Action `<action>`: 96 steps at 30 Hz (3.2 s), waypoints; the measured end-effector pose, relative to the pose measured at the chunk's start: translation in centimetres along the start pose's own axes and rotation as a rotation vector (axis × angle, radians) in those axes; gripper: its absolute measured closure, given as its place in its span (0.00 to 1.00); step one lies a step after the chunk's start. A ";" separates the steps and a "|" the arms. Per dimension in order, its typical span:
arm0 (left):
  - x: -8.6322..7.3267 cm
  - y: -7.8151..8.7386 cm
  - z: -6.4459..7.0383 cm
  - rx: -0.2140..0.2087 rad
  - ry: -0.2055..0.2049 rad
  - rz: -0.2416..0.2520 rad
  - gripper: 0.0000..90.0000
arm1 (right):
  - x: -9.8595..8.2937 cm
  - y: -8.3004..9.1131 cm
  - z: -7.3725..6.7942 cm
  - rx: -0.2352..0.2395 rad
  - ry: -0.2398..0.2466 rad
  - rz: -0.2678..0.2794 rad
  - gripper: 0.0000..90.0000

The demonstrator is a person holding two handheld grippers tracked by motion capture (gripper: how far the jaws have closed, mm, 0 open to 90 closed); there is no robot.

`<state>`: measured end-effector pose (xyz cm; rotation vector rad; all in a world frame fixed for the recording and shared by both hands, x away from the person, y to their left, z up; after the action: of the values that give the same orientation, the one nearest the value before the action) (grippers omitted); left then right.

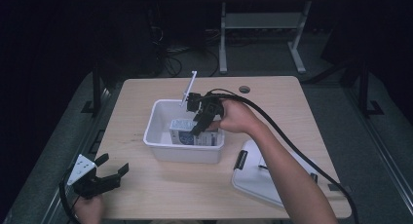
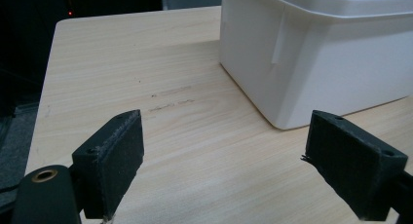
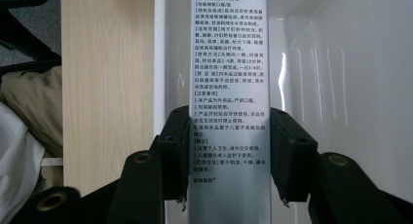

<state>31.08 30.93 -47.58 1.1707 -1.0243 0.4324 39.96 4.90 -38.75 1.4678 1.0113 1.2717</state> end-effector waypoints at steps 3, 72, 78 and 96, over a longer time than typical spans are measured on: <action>0.0 0.0 0.0 -0.001 -0.002 -0.003 0.15 | 0.0 -0.2 0.0 0.000 -0.001 -0.004 0.61; 0.0 0.1 -0.1 0.002 0.000 0.001 0.15 | -2.1 -6.5 0.3 0.048 -0.019 -0.096 0.60; 0.0 0.1 -0.1 0.002 0.001 0.001 0.15 | -2.1 -6.6 0.3 0.052 -0.019 -0.097 0.60; 0.0 0.0 0.0 0.001 -0.002 0.000 0.15 | -2.1 -5.2 -0.2 0.054 -0.014 -0.070 0.60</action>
<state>31.09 30.92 -47.54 1.1728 -1.0257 0.4319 39.38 4.19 -44.24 1.4671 1.0859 1.1911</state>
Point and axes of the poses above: each handheld gripper's, and its own axes: y roughly backward along the jaws, x roughly out of its top, z roughly to its right, the point moved 10 cm from there along -y, roughly forward along the jaws, and after that the axes turned 10 degrees about -z, right-handed, at the moved point
